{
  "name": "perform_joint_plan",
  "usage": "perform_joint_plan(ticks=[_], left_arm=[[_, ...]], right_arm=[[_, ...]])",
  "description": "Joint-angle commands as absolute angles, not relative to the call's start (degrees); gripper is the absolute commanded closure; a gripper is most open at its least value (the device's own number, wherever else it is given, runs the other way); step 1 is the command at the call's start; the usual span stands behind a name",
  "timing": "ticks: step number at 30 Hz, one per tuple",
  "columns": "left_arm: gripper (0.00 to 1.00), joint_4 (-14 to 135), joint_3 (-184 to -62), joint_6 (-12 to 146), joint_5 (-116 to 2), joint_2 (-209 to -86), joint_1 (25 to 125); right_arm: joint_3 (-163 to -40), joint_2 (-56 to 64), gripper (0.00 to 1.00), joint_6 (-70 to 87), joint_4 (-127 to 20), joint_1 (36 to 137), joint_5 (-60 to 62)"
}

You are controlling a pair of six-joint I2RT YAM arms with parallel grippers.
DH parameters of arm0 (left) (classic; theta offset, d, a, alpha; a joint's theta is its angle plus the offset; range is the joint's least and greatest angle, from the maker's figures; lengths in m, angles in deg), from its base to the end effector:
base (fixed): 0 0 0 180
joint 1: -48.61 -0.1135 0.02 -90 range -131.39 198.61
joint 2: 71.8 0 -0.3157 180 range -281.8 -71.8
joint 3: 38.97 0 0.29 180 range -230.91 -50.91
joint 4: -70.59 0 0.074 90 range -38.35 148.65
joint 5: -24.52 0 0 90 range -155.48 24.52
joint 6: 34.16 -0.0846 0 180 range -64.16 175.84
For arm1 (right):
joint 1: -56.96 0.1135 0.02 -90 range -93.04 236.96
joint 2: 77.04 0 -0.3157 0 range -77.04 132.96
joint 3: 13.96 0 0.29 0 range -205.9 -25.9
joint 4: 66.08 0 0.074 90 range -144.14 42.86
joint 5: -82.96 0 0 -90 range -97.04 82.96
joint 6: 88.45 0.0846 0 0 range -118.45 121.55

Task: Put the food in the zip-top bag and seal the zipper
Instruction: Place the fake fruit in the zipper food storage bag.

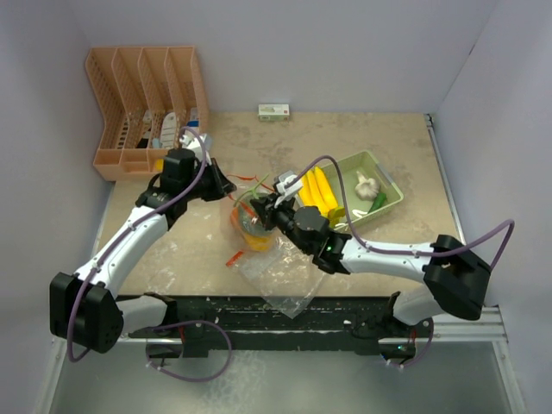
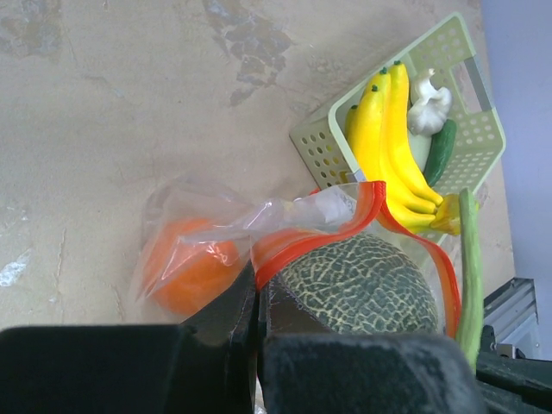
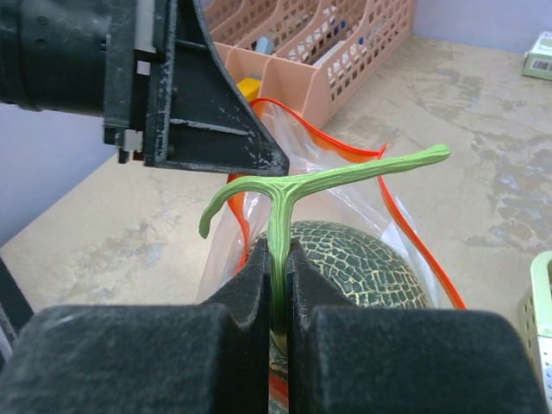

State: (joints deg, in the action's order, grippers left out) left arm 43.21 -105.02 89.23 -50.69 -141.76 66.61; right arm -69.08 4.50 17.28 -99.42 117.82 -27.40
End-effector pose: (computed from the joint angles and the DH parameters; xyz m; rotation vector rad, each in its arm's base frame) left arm 0.3112 -0.1238 0.3094 -0.1353 2.1991 -0.7929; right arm 0.2134 0.3223 0.3152 -0.2914 1.4841 0.8279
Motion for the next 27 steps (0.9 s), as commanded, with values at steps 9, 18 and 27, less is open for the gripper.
perform_joint_plan(ticks=[9,18,27], left_arm=[[1.0,39.93,-112.28,88.11,-47.11,-136.15,66.05],[1.0,36.31,-115.18,86.53,-45.7,-134.14,66.04],[1.0,36.22,-117.94,86.2,-44.14,-135.52,66.09]], right_arm=[[-87.39,13.62,1.0,14.68,-85.61,118.33,-30.4],[-95.34,20.37,1.0,16.8,-73.74,117.09,-35.88],[-102.83,28.74,1.0,17.86,-65.33,116.7,-36.7]])
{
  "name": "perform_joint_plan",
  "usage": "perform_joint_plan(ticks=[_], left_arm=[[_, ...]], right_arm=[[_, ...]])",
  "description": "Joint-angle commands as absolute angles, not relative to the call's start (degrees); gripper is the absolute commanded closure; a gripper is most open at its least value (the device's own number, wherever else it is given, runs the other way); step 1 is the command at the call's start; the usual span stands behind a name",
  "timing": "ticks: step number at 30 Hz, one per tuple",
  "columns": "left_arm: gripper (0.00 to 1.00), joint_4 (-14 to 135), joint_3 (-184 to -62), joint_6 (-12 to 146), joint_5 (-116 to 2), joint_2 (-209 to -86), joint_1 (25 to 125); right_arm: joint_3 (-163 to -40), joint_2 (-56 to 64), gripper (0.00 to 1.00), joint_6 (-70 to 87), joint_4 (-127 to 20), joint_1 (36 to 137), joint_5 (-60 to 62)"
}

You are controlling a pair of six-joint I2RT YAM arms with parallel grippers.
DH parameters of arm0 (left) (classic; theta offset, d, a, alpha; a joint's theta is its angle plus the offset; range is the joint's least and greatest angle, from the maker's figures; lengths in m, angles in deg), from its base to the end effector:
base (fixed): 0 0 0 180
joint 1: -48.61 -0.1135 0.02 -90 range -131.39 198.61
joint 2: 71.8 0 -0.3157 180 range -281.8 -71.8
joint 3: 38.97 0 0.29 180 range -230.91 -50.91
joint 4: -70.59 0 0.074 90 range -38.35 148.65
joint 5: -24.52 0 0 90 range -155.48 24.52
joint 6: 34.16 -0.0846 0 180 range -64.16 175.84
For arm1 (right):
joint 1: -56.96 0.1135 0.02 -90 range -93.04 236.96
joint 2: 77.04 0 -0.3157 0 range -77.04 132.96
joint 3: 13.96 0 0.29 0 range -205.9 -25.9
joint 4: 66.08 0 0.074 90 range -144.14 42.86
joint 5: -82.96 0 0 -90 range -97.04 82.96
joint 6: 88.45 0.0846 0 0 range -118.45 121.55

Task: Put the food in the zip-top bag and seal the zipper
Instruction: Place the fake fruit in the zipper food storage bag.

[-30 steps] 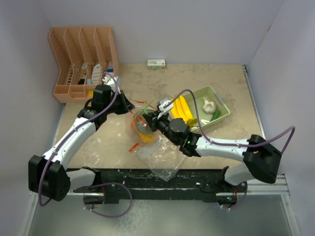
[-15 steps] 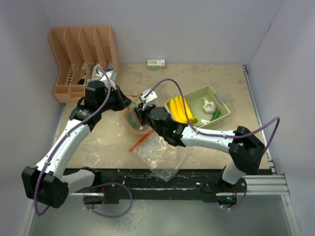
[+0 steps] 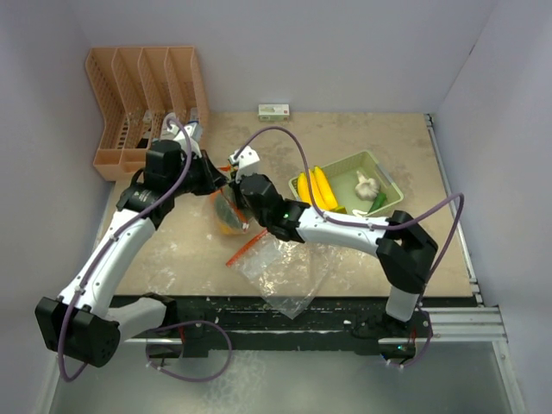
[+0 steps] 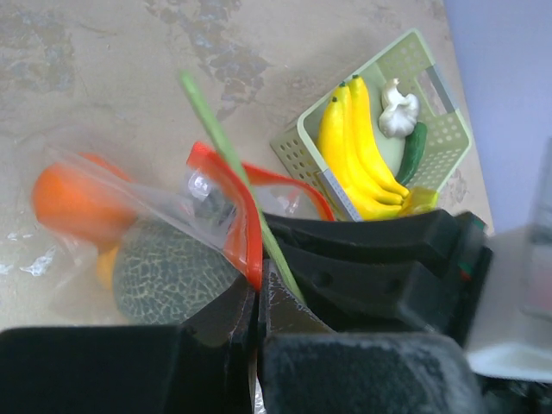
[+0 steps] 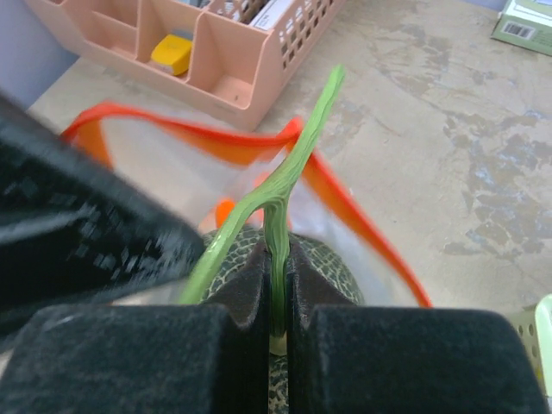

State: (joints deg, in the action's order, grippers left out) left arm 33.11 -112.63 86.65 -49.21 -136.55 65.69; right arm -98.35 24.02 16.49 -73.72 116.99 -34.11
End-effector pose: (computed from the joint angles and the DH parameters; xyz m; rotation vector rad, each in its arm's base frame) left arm 0.2876 -0.1132 0.3697 -0.0754 2.1467 -0.7957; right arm 0.2861 0.4190 0.3167 -0.3307 1.7118 0.5609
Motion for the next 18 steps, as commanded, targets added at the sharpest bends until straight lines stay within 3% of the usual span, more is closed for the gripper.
perform_joint_plan(ticks=[1,9,14,18], left_arm=[[1.0,35.77,-118.77,85.95,-44.43,-135.41,66.13],[1.0,35.11,-120.52,84.65,-46.51,-136.22,66.09],[1.0,37.41,-118.08,84.58,-47.2,-138.23,66.07],[1.0,38.02,-118.1,84.58,-46.82,-139.36,66.09]], right_arm=[[-103.07,29.46,1.0,17.82,-64.89,116.63,-37.45],[-100.32,27.59,1.0,16.16,-67.61,116.55,-34.27],[-94.15,19.05,1.0,12.24,-75.15,116.64,-21.12],[-92.76,15.88,0.75,12.28,-76.25,116.55,-13.75]])
